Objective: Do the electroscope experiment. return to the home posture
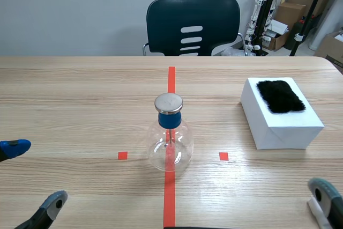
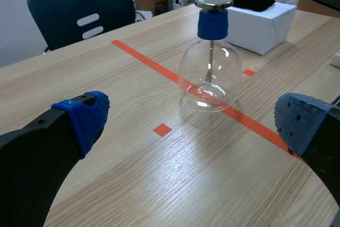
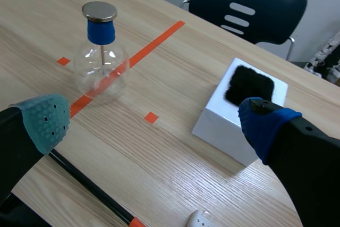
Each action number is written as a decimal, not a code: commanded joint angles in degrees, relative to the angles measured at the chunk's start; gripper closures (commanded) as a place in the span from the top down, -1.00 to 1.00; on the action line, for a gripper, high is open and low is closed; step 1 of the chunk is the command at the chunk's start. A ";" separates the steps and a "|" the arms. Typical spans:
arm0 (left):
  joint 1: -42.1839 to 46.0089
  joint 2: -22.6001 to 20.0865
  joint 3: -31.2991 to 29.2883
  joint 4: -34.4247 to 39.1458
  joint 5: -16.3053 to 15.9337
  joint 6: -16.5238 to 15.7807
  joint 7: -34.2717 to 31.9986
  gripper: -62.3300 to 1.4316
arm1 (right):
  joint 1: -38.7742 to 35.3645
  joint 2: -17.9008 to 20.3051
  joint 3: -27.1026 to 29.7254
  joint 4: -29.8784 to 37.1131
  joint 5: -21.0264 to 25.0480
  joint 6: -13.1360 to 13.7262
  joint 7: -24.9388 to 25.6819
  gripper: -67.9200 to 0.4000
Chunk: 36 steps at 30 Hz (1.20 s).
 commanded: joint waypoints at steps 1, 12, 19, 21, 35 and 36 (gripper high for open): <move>1.18 0.15 -0.13 1.88 -0.39 0.17 0.24 1.00 | -0.44 2.47 -0.96 0.85 1.01 -0.17 0.13 1.00; 10.45 0.31 -0.11 10.62 0.70 1.88 3.34 1.00 | -2.89 7.63 -5.66 0.85 -1.18 -0.20 -0.46 1.00; 14.51 0.31 -0.11 13.75 4.87 2.01 3.52 1.00 | -3.45 7.65 -7.41 0.85 -1.92 -0.44 0.20 1.00; 15.91 0.28 -0.11 14.67 4.90 2.03 3.54 1.00 | -3.43 7.82 -8.04 0.85 -1.92 -0.68 0.17 1.00; 19.06 0.31 -0.11 17.33 7.76 2.08 4.76 1.00 | -3.41 8.11 -8.96 0.85 -1.27 -3.06 5.57 1.00; 19.23 0.28 -0.13 17.79 7.78 2.12 4.79 1.00 | -3.41 8.11 -8.96 0.85 -1.27 -3.06 5.55 1.00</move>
